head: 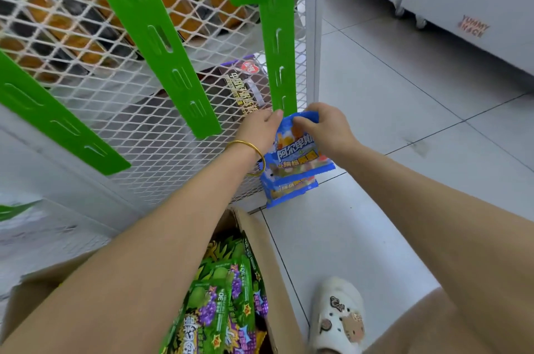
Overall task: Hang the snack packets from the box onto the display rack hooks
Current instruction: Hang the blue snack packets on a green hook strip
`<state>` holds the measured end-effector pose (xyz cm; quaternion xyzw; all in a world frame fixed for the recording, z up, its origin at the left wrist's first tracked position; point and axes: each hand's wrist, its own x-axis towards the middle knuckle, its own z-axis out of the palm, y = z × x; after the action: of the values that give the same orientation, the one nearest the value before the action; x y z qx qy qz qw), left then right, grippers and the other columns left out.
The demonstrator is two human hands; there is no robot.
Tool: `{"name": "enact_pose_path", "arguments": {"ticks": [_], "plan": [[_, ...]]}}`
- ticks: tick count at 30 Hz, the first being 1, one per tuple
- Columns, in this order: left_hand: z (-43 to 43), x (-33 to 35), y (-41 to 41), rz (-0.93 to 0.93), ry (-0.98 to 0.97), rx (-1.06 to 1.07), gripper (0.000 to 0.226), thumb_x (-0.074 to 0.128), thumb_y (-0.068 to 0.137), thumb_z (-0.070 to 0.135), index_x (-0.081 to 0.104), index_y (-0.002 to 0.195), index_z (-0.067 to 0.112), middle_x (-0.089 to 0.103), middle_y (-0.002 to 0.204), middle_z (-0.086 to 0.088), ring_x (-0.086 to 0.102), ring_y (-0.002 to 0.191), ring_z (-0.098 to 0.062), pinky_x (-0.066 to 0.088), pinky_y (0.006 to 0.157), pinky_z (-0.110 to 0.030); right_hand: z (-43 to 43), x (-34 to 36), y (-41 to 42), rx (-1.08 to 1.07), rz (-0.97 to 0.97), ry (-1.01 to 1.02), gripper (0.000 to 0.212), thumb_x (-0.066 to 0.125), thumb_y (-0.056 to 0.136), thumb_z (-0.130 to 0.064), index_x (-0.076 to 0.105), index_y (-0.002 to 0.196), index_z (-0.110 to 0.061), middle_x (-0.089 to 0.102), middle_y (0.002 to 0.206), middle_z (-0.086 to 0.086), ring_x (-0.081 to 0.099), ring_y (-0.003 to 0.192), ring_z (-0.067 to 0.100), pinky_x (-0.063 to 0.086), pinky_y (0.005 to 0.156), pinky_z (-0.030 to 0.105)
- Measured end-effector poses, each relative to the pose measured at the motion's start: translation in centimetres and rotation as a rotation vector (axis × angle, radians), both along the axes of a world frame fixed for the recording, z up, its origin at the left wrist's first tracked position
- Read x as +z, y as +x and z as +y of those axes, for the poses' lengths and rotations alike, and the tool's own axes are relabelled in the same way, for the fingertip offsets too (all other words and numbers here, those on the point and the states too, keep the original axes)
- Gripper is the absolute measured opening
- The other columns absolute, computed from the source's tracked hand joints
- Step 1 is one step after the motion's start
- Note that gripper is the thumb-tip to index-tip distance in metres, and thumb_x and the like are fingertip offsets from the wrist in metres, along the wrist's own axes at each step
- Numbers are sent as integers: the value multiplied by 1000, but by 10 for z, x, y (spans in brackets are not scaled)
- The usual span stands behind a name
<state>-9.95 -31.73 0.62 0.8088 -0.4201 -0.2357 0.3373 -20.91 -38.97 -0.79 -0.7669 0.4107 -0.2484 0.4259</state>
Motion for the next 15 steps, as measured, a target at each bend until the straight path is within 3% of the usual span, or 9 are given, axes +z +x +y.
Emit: {"name": "enact_pose_path", "arguments": {"ticks": [4,6,12,15], "plan": [[-1,-1,5,175,28,18,29,36,99,36,48,82,16,53,84,-7,52,84,-22,46,80,-34,3,-3,5,4,73,-155,19,56,92,-23,47,81,-10,48,75,5,45,75,22,33,65,31],[0,-1,6,228,36,28,29,37,97,39,50,90,14,58,95,-15,59,91,-29,45,93,-45,4,-5,6,7,97,-189,19,54,93,-22,44,81,-10,41,67,0,42,74,21,25,61,28],[-1,-2,10,245,40,58,33,39,97,41,42,70,22,49,91,-12,51,84,-22,44,94,-46,7,-15,7,42,147,-158,18,52,95,-22,42,85,-10,47,81,6,42,77,21,21,59,27],[1,-4,11,245,21,47,31,39,97,41,51,78,19,52,92,-13,55,85,-25,44,94,-47,9,-19,7,46,164,-103,14,49,96,-20,48,90,-8,48,84,7,43,77,21,23,60,27]]}}
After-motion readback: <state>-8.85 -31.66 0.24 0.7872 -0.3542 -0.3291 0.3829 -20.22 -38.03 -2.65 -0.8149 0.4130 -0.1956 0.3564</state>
